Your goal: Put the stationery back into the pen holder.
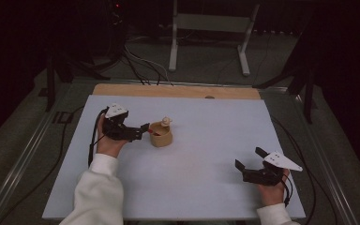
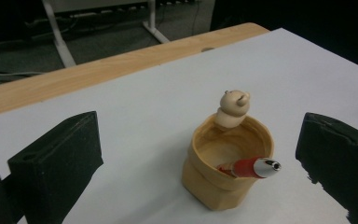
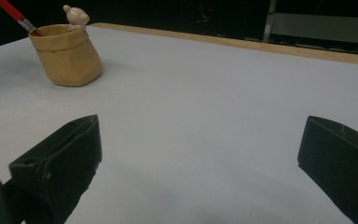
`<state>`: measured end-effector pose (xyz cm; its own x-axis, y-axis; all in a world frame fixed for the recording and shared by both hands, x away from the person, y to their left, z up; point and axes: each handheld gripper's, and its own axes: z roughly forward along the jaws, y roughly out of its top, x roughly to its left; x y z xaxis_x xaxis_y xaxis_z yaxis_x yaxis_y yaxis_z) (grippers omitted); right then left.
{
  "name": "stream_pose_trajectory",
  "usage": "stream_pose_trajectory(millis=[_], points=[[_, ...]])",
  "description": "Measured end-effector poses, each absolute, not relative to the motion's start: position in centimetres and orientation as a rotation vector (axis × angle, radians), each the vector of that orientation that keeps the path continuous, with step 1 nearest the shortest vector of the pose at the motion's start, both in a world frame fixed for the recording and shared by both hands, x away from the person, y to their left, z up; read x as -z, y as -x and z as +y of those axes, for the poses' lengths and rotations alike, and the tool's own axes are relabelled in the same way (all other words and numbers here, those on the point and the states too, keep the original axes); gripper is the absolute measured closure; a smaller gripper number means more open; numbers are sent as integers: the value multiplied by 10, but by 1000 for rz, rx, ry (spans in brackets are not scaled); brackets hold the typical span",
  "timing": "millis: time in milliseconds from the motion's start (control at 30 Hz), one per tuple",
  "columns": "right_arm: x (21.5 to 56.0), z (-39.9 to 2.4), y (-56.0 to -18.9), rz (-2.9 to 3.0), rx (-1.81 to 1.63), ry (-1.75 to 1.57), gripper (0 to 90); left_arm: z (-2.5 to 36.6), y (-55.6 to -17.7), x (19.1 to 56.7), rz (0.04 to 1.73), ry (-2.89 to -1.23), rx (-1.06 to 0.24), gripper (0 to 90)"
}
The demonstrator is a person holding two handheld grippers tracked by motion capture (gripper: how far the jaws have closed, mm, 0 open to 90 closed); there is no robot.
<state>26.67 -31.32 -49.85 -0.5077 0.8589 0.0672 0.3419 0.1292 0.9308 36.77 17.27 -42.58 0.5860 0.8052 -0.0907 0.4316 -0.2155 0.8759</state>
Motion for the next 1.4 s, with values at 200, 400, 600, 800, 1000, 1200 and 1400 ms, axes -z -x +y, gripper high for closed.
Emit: stream_pose_trajectory(millis=[200, 400, 600, 800, 1000, 1200, 1400], points=[[499, -313, -267, 1918, -1370, -1154, 0, 179, -364, 423, 1000, -1830, -518, 8], [499, -313, -267, 1917, -1370, -1154, 0, 186, -358, 419, 985, -1826, -553, 8], [499, -313, -267, 1918, -1370, -1155, 0, 197, -349, 417, 975, -1805, -599, 8], [499, -313, -266, 1918, -1371, -1157, 0, 210, -338, 422, 985, -1768, -639, 8], [499, -313, -266, 1920, -1371, -1155, 0, 221, -321, 435, 994, -1757, -677, 9], [499, -312, -266, 1921, -1372, -1154, 0, 227, -301, 453, 1006, -1764, -715, 9], [498, -311, -264, 1927, -1375, -1142, 0, 234, -278, 471, 1031, -1730, -738, 9]])
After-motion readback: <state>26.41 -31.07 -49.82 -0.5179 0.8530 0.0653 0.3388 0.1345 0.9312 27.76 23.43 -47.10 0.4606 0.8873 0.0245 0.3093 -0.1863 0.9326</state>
